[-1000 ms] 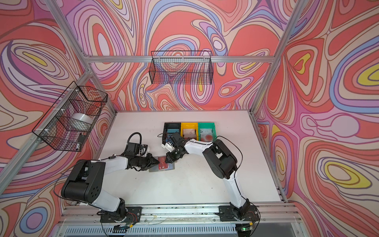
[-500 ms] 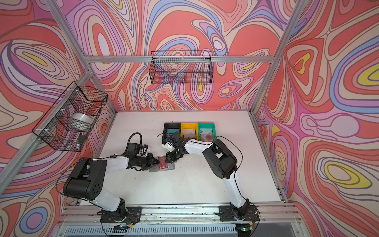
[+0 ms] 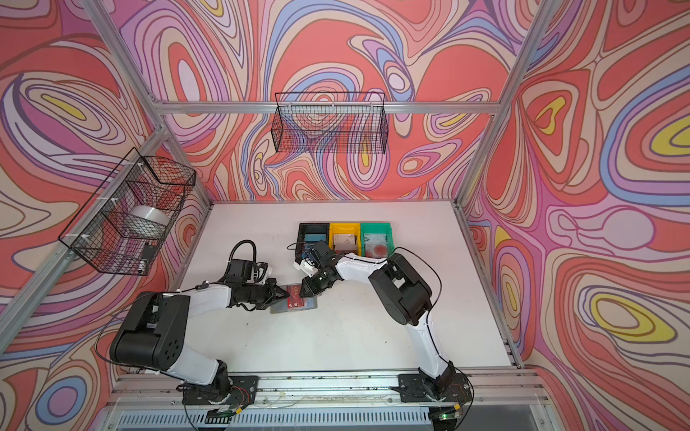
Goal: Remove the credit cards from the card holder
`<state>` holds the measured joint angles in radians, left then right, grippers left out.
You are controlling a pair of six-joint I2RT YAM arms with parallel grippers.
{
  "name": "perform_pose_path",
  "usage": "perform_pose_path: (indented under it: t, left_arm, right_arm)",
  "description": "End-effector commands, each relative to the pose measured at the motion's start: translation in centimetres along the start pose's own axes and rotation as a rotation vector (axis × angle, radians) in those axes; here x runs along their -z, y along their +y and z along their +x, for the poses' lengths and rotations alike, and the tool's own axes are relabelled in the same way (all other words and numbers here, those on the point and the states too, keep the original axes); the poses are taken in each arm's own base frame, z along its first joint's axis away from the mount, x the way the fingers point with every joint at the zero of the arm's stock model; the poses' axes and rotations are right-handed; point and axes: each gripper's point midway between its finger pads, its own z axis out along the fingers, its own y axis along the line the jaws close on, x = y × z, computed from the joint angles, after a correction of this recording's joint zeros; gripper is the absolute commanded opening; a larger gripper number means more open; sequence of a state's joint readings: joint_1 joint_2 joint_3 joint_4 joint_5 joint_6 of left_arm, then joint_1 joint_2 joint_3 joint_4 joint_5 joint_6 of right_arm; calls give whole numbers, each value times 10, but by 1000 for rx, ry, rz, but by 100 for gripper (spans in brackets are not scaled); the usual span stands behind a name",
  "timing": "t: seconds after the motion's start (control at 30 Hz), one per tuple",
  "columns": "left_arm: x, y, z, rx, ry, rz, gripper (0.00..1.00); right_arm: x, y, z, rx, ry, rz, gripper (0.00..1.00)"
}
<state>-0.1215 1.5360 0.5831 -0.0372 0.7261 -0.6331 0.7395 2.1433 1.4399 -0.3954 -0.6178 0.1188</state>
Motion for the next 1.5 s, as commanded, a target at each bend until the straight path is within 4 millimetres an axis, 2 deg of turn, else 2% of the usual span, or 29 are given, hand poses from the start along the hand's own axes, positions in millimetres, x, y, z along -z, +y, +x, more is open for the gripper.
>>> perform_pose_path:
  t: [0.0, 0.17, 0.33, 0.57, 0.93, 1.2, 1.47]
  left_arm:
    - [13, 27, 8, 31, 9, -167, 0]
    - [36, 29, 5, 5, -23, -278, 0]
    - [45, 24, 3, -11, -34, -297, 0]
    - [30, 26, 6, 12, 6, -253, 0]
    - [30, 14, 4, -10, 26, -247, 0]
    - [24, 9, 8, -25, 66, -283, 0]
    - [16, 9, 9, -27, 85, -309, 0]
  right_arm:
    - [-3, -5, 18, -35, 44, 18, 20]
    - [3, -6, 16, -35, 36, 23, 20]
    - [2, -7, 17, -38, 38, 19, 20]
    - [7, 6, 10, -16, 23, -26, 21]
    - [27, 35, -24, 43, -53, -102, 21]
    - [15, 32, -30, 40, -45, -133, 21]
    - [2, 21, -17, 21, -13, -127, 21]
